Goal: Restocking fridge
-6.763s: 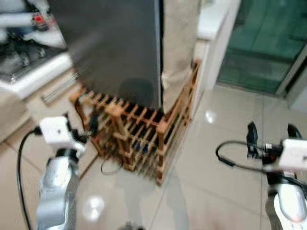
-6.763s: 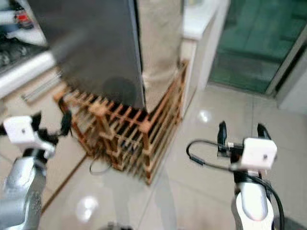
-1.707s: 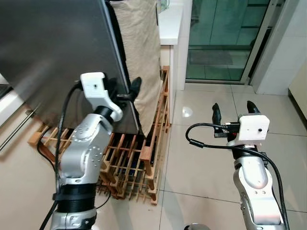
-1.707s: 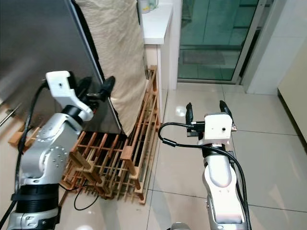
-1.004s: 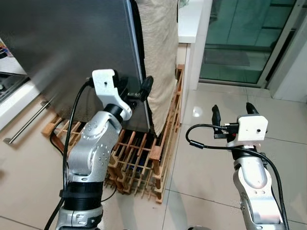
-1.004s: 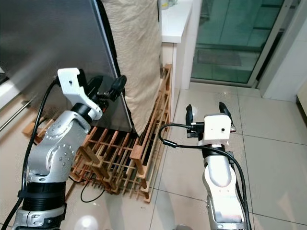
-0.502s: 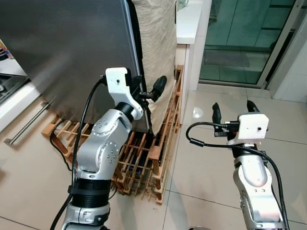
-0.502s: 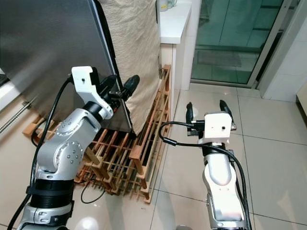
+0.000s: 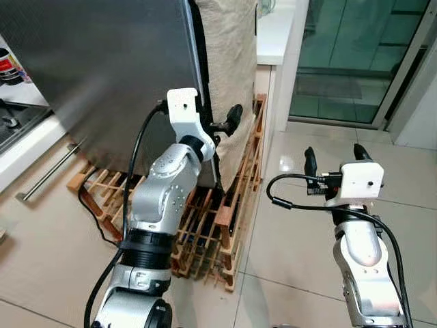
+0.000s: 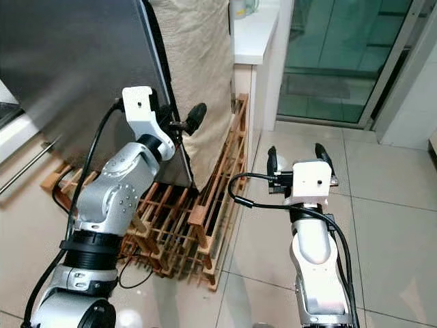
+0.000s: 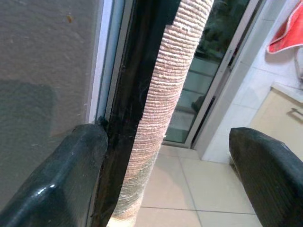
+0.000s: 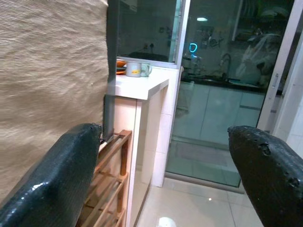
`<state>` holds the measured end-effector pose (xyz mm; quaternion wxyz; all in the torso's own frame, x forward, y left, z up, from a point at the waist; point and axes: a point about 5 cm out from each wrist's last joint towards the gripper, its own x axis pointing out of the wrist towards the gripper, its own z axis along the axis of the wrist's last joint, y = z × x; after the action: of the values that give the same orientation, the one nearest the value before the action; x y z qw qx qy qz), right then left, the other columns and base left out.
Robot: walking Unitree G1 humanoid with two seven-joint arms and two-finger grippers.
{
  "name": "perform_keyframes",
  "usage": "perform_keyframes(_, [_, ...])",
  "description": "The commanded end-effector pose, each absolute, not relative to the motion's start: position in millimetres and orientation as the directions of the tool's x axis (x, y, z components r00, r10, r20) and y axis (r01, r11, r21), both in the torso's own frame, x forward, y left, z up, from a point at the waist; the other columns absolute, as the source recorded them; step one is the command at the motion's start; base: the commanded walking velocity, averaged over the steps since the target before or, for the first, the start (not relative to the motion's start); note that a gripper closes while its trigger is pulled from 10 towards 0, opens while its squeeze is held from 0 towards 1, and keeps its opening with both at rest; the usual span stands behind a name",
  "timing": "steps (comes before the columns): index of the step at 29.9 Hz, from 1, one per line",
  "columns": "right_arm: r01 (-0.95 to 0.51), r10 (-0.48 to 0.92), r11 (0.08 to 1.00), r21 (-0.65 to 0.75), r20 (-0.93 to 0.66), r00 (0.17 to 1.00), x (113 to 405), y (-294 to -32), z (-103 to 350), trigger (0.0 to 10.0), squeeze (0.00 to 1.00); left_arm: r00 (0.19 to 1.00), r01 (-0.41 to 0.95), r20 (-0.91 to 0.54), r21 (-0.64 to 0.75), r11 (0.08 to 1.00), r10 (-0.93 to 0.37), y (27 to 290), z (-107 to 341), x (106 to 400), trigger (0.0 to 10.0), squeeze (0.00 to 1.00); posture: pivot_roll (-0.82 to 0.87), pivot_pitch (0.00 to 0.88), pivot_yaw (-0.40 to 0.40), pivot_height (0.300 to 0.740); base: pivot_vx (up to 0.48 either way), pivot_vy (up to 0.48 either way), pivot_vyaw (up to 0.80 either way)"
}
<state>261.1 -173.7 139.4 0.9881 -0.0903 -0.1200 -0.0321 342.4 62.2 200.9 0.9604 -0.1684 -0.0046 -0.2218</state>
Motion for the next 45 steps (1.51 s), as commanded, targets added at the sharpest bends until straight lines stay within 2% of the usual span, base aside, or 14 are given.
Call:
perform_keyframes(1, [0.083, -0.04, 0.981, -0.175, 0.235, 0.971, 262, -173, 139, 10.0, 0.0, 0.863, 0.504, 0.145, -0.309, 0.807, -0.484, 49, 217, 344, 10.0, 0.0, -0.18, 0.0, 0.113, 0.74, 0.0, 0.0, 0.0])
perform_keyframes(9, [0.09, -0.046, 0.98, -0.178, 0.237, 0.97, 263, -174, 140, 10.0, 0.0, 0.745, 0.665, 0.2, -0.287, 0.689, -0.636, 12, 228, 336, 10.0, 0.0, -0.19, 0.0, 0.118, 0.74, 0.0, 0.0, 0.0])
perform_keyframes(15, [0.099, -0.058, 0.98, -0.173, 0.229, 0.972, 261, -175, 137, 10.0, 0.0, 0.59, 0.805, 0.305, -0.29, 0.517, -0.748, -16, 245, 323, 10.0, 0.0, -0.19, 0.0, 0.118, 0.74, 0.0, 0.0, 0.0])
perform_keyframes(19, [0.126, -0.097, 0.977, -0.172, 0.167, 0.981, 245, -185, 122, 10.0, 0.0, 0.348, 0.928, 0.426, -0.285, 0.241, -0.835, -53, 271, 296, 10.0, 0.0, -0.21, 0.0, 0.118, 0.74, 0.0, 0.0, 0.0])
perform_keyframes(20, [0.137, -0.113, 0.975, -0.172, 0.143, 0.983, 238, -188, 116, 10.0, 0.0, 0.225, 0.957, 0.491, -0.274, 0.097, -0.841, -67, 285, 279, 10.0, 0.0, -0.22, 0.0, 0.12, 0.74, 0.0, 0.0, 0.0])
perform_keyframes(21, [0.137, -0.113, 0.975, -0.172, 0.143, 0.983, 238, -188, 116, 10.0, 0.0, 0.225, 0.957, 0.491, -0.274, 0.097, -0.841, -67, 285, 279, 10.0, 0.0, -0.22, 0.0, 0.12, 0.74, 0.0, 0.0, 0.0])
perform_keyframes(25, [0.161, -0.139, 0.971, -0.175, 0.135, 0.981, 233, -193, 114, 10.0, 0.0, 0.012, 0.97, 0.52, -0.214, -0.117, -0.854, -79, 291, 249, 10.0, 0.0, -0.24, 0.0, 0.134, 0.74, 0.0, 0.0, 0.0])
perform_keyframes(27, [0.17, -0.148, 0.97, -0.176, 0.133, 0.98, 232, -194, 113, 10.0, 0.0, -0.02, 0.966, 0.519, -0.21, -0.15, -0.854, -78, 290, 246, 10.0, 0.0, -0.25, 0.0, 0.139, 0.74, 0.0, 0.0, 0.0])
perform_keyframes(33, [0.174, -0.152, 0.969, -0.173, 0.132, 0.98, 234, -195, 112, 10.0, 0.0, 0.134, 0.95, 0.527, -0.31, -0.043, -0.839, -61, 287, 270, 10.0, 0.0, -0.23, 0.0, 0.136, 0.74, 0.0, 0.0, 0.0])
perform_keyframes(36, [0.154, -0.129, 0.972, -0.176, 0.146, 0.981, 237, -192, 115, 10.0, 0.0, 0.248, 0.939, 0.52, -0.337, 0.071, -0.817, -40, 286, 289, 10.0, 0.0, -0.23, 0.0, 0.135, 0.74, 0.0, 0.0, 0.0])
perform_keyframes(38, [0.146, -0.118, 0.975, -0.169, 0.167, 0.979, 242, -190, 122, 10.0, 0.0, 0.359, 0.921, 0.498, -0.329, 0.211, -0.789, -8, 284, 304, 10.0, 0.0, -0.21, 0.0, 0.131, 0.74, 0.0, 0.0, 0.0])
perform_keyframes(42, [0.126, -0.096, 0.981, -0.151, 0.187, 0.978, 247, -186, 129, 10.0, 0.0, 0.469, 0.879, 0.458, -0.324, 0.349, -0.755, 23, 277, 315, 10.0, 0.0, -0.19, 0.0, 0.128, 0.74, 0.0, 0.0, 0.0])
perform_keyframes(44, [0.061, -0.031, 0.989, -0.135, 0.216, 0.976, 257, -175, 139, 10.0, 0.0, 0.618, 0.785, 0.417, -0.366, 0.499, -0.666, 67, 268, 327, 10.0, 0.0, -0.16, 0.0, 0.11, 0.74, 0.0, 0.0, 0.0])
perform_keyframes(45, [0.061, -0.031, 0.989, -0.135, 0.216, 0.976, 257, -175, 139, 10.0, 0.0, 0.618, 0.785, 0.417, -0.366, 0.499, -0.666, 67, 268, 327, 10.0, 0.0, -0.16, 0.0, 0.11, 0.74, 0.0, 0.0, 0.0])
